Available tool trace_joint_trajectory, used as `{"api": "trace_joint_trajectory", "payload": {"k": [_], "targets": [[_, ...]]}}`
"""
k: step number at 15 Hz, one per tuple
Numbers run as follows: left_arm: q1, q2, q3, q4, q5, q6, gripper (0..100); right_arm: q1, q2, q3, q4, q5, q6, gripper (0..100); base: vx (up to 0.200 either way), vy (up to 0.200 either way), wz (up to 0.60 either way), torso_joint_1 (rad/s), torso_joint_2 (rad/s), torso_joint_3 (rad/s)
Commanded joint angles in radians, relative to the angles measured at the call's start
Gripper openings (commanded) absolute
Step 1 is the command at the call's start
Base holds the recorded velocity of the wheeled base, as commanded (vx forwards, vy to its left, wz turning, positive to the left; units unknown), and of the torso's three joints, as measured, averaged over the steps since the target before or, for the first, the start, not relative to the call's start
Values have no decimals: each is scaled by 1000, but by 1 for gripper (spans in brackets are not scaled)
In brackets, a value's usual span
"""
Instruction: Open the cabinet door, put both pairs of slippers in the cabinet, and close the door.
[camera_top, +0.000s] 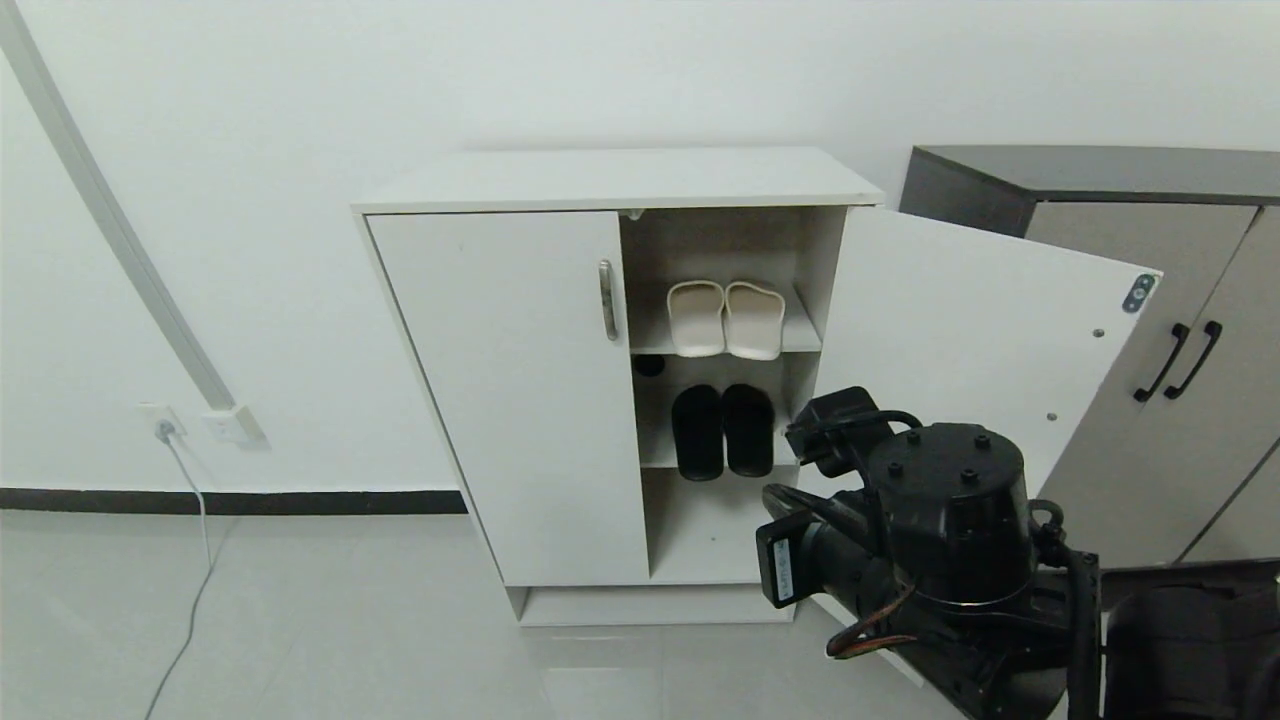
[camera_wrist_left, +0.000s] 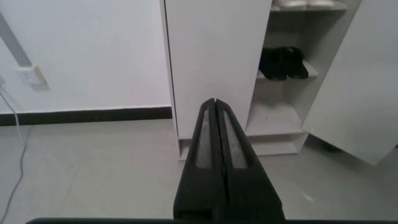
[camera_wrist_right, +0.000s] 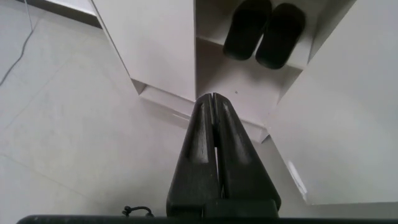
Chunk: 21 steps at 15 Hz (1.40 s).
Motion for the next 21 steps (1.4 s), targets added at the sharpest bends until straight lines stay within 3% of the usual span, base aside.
{"api": "trace_joint_trajectory", "payload": {"k": [1,21], "targets": [[0,1,0,1,0,0,0,1,2,1,0,-1,0,0,0,0,0,119,-461,-349],[0,1,0,0,0,0,0,-2,0,13,0,-1,-6,0,0,0,0,189,-513,-326]]}}
